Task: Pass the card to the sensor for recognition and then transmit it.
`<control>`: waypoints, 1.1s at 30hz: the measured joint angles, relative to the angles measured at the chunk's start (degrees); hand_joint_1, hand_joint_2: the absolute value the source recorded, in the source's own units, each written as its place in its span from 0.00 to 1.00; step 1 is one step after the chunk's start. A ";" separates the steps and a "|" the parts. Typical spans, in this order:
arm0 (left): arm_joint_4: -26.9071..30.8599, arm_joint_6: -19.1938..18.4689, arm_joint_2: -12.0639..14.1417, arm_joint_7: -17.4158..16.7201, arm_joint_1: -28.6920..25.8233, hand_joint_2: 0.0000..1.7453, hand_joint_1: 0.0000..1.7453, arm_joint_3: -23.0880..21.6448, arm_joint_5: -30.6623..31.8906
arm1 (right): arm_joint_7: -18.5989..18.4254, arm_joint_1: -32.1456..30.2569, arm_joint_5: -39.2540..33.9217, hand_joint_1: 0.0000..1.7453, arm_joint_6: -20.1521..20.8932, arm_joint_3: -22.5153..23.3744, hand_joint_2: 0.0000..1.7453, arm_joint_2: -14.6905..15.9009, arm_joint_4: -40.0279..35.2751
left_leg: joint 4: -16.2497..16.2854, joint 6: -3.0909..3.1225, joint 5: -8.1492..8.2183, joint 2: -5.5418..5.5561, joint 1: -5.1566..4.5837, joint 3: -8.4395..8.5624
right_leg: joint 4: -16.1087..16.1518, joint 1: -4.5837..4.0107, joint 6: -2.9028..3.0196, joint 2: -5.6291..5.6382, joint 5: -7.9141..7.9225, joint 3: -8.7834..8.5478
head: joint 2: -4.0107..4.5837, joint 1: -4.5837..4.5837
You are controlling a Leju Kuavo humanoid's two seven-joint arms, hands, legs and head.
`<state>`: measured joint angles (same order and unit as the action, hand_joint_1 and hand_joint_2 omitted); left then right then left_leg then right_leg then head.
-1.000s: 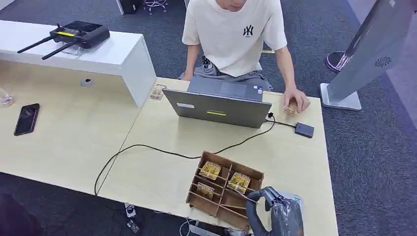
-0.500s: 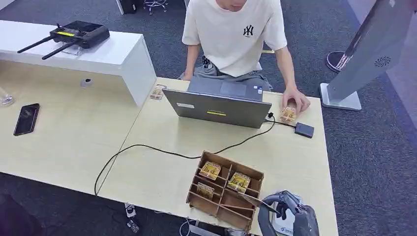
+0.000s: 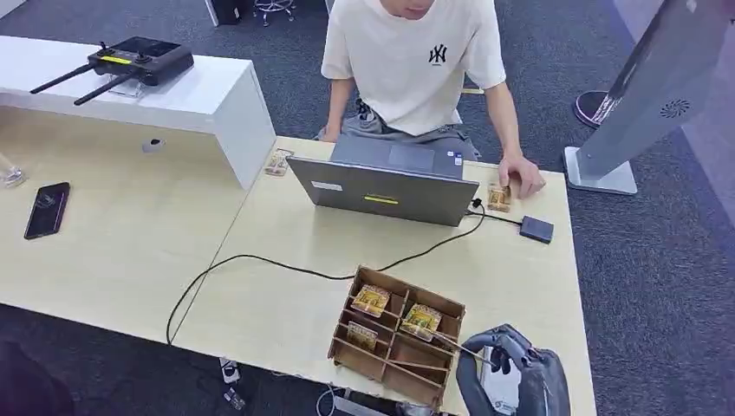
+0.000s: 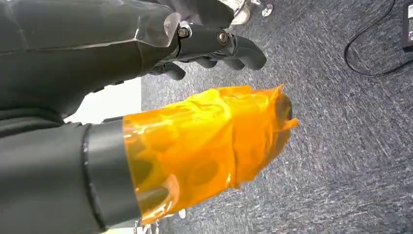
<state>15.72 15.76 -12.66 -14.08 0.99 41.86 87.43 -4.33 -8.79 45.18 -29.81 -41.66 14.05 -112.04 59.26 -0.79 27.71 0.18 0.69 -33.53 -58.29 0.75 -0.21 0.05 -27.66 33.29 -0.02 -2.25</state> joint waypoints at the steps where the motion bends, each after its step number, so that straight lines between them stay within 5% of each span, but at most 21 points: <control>1: -0.02 -0.07 0.04 -0.26 0.07 0.00 0.00 -0.18 0.37 | 0.35 0.70 1.27 1.00 1.03 0.42 1.00 -0.61 0.13 | 0.00 0.00 0.00 0.00 0.00 0.00 | 0.00 0.00 0.00 0.00 0.00 0.00 | 0.00 0.02; 8: -0.04 -0.83 0.24 -1.57 0.78 0.00 0.00 -1.99 2.32 | -0.46 8.15 8.04 1.00 6.99 2.16 1.00 -6.30 2.84 | 0.00 -0.04 -0.07 -0.02 0.01 0.03 | -0.05 -0.01 0.02 0.02 0.03 -0.01 | 0.00 0.02; 17: -0.04 -4.37 0.85 -3.48 2.43 0.00 0.00 -7.75 2.45 | -8.13 20.68 17.61 1.00 15.66 2.40 1.00 -13.64 10.36 | 0.00 -0.01 -0.13 -0.02 0.00 0.03 | -0.08 -0.01 0.02 0.02 0.05 -0.02 | 0.00 0.00; 26: 0.02 -7.93 1.33 -5.11 4.04 0.00 0.00 -14.27 2.45 | -13.57 33.76 23.74 1.00 22.16 5.31 1.00 -16.67 22.50 | 0.01 -0.03 -0.19 0.00 0.00 0.02 | -0.08 0.00 0.00 0.00 0.09 -0.02 | 0.00 0.02; 33: 0.35 -10.09 1.73 -5.81 4.84 0.00 0.00 -18.49 2.45 | -15.80 40.74 35.48 1.00 23.49 7.67 1.00 -17.02 32.62 | 0.03 -0.03 -0.19 0.02 0.00 0.02 | -0.08 0.00 0.01 0.00 0.11 0.00 | 0.00 0.00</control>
<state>16.06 5.66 -10.93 -19.89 5.83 23.37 89.88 -20.13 31.95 80.66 -6.32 -33.99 -2.97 -79.41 59.29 -0.82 27.52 0.20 0.69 -33.50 -58.37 0.75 -0.19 0.06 -27.55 33.29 -0.02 -2.25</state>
